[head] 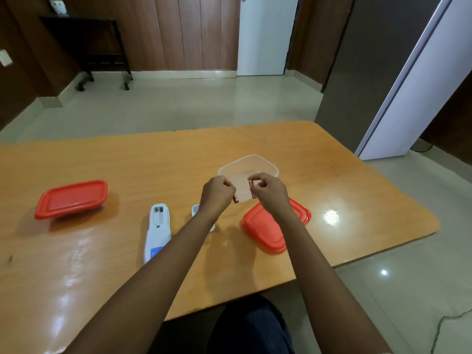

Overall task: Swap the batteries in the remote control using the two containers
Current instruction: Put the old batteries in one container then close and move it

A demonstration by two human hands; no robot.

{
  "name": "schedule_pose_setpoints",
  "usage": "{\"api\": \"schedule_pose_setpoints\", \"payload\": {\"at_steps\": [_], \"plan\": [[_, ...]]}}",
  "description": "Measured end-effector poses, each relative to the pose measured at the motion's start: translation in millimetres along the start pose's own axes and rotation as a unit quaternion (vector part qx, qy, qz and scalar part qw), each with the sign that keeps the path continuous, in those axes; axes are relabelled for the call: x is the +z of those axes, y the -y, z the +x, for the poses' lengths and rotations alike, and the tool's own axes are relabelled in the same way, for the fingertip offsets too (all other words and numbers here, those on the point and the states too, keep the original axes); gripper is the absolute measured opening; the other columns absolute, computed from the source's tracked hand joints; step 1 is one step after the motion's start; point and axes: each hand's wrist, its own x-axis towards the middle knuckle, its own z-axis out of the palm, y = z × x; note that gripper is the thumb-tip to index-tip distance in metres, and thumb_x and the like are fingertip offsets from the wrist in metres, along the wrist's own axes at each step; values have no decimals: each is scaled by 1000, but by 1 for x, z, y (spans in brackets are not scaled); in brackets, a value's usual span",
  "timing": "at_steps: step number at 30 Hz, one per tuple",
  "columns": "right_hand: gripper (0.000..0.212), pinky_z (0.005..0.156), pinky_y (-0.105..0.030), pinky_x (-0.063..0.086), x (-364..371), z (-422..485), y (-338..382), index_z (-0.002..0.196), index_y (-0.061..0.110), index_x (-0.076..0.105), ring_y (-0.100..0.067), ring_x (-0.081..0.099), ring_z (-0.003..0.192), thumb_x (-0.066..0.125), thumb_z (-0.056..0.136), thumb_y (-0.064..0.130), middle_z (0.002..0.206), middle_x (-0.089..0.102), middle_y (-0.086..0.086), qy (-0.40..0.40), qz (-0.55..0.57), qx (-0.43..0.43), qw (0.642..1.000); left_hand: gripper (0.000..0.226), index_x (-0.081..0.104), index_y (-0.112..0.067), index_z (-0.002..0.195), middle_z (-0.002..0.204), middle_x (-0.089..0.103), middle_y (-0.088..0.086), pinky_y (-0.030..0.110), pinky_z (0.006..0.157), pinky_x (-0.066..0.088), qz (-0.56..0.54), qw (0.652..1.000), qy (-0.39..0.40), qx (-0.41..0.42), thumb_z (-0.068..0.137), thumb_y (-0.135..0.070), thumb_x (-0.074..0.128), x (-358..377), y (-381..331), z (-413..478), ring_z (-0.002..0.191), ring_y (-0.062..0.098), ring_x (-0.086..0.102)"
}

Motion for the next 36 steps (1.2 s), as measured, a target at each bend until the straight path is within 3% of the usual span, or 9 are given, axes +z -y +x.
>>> {"api": "schedule_pose_setpoints", "payload": {"at_steps": [3, 6, 10, 19, 23, 27, 31, 34, 36], "plan": [[28, 60, -28, 40, 6, 43, 8, 103, 13, 67, -19, 55, 65, 50, 83, 7, 64, 59, -1, 3, -44, -3, 999, 21, 65, -3, 83, 78, 71, 10, 26, 52, 37, 39, 999, -29, 8, 80, -3, 43, 7, -22, 32, 62, 19, 54], [26, 82, -35, 43, 18, 72, 1, 100, 23, 68, -26, 60, 96, 50, 84, 14, 91, 70, -7, 59, -186, 8, 981, 23, 67, 2, 93, 96, 70, 18, 29, 58, 38, 143, 990, -17, -6, 81, -3, 48, 17, -27, 57, 82, 31, 63], [27, 95, -40, 29, 26, 75, -11, 106, 22, 66, -27, 43, 118, 48, 88, 15, 110, 68, -6, 103, -340, -12, 935, 21, 64, 2, 97, 104, 67, 18, 31, 66, 43, 237, 971, -5, -19, 84, -5, 49, 28, -24, 64, 96, 34, 64], [35, 98, -39, 28, -10, 50, -21, 108, 17, 66, -29, 45, 120, 42, 85, 7, 117, 65, -6, -124, -198, 45, 971, 26, 62, 1, 101, 111, 57, 17, 40, 78, 46, 231, 964, -52, 124, 85, -3, 42, 19, -16, 32, 108, 33, 50], [34, 101, -43, 30, -32, 19, -41, 119, 9, 54, -33, 36, 126, 41, 87, 13, 130, 51, -14, -75, -253, 208, 942, 27, 63, -8, 108, 115, 57, 10, 38, 89, 41, 325, 913, 29, 245, 91, -17, 44, 32, 16, -12, 113, 30, 48], [38, 105, -43, 29, -35, -1, -50, 125, 7, 46, -34, 32, 130, 42, 88, 14, 138, 40, -15, -40, -254, 278, 926, 39, 55, -13, 127, 130, 55, 11, 34, 100, 35, 400, 892, 71, 198, 97, -28, 36, 45, 49, -44, 120, 29, 49], [39, 93, -40, 43, -43, 1, -47, 121, 2, 49, -38, 47, 118, 53, 85, 13, 131, 47, -19, -62, -140, 308, 939, 43, 40, -24, 142, 153, 34, 3, 33, 108, 35, 326, 929, 84, 152, 101, -29, 28, 44, 56, -53, 137, 24, 37], [8, 65, -32, 42, -58, 5, -47, 82, -4, 57, -34, 57, 84, 58, 79, 4, 98, 56, -22, -77, -74, 283, 953, 41, 40, -26, 141, 153, 34, -3, 28, 106, 36, 274, 946, 84, 152, 100, -28, 33, 41, 61, -53, 136, 15, 40], [18, 63, -36, 43, -68, 7, -42, 60, -1, 52, -32, 56, 76, 62, 75, -3, 82, 56, -21, -89, -42, 269, 958, 40, 46, -24, 138, 148, 42, -3, 27, 106, 36, 230, 959, 68, 154, 98, -27, 38, 39, 63, -52, 133, 13, 43]]}}
